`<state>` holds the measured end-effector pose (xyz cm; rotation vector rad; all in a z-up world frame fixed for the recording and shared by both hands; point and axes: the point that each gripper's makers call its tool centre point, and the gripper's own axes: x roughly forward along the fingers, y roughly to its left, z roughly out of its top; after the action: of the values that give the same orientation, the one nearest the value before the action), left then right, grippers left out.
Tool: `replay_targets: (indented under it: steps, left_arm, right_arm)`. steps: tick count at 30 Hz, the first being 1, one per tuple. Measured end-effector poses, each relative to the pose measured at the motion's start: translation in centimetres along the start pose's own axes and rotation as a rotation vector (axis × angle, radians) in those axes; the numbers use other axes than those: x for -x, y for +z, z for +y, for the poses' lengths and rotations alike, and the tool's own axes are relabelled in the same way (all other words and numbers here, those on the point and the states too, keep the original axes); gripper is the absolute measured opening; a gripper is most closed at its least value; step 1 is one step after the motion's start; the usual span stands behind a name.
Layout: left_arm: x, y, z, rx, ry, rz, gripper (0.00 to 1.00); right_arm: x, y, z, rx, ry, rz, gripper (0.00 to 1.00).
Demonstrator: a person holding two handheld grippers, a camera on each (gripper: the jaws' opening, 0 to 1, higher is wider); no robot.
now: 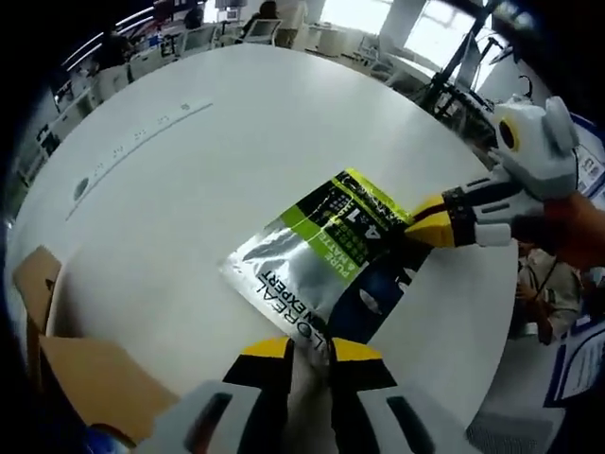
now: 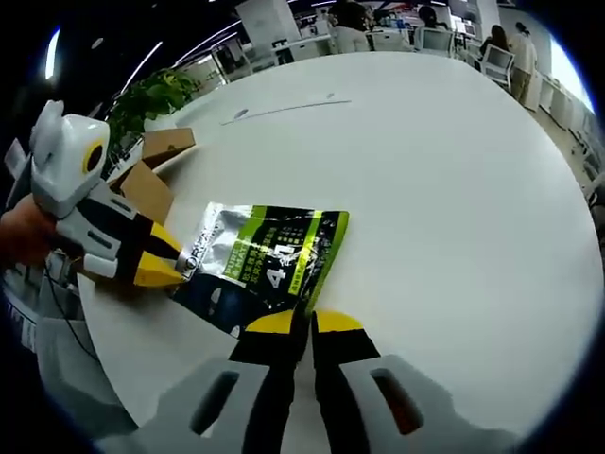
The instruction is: Operate the shoe box by opening the lid, removing the specified soft item, and placing it in the target area until the item is outside and the box remains undamaged.
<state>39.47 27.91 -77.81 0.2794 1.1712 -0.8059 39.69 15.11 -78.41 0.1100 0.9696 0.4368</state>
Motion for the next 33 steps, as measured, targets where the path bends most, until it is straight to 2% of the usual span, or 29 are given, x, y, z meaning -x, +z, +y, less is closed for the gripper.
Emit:
replay_targets:
  steps: [8, 11, 14, 29, 33]
  left_arm:
    - [1.0, 0.1, -0.1, 0.006, 0.009, -0.026, 0.17]
    - [1.4, 0.4, -0.1, 0.014, 0.007, -0.047, 0.17]
    - [2.4, 1.0, -0.4, 0.024, -0.006, -0.103, 0.17]
    - [5.4, 1.5, -0.4, 0.053, -0.020, -0.186, 0.18]
    - [6.1, 1.1, -0.5, 0.049, -0.019, -0.198, 0.18]
  right_arm:
    - [1.1, 0.0, -0.2, 0.006, -0.015, -0.003, 0.06]
    - [1.6, 0.0, -0.3, 0.026, -0.019, -0.001, 0.07]
    - [2.2, 0.0, -0.5, 0.034, -0.028, -0.002, 0.07]
    - [5.5, -0.3, -0.8, 0.058, -0.080, -0.019, 0.07]
    - [6.4, -0.2, -0.5, 0.059, -0.090, -0.029, 0.07]
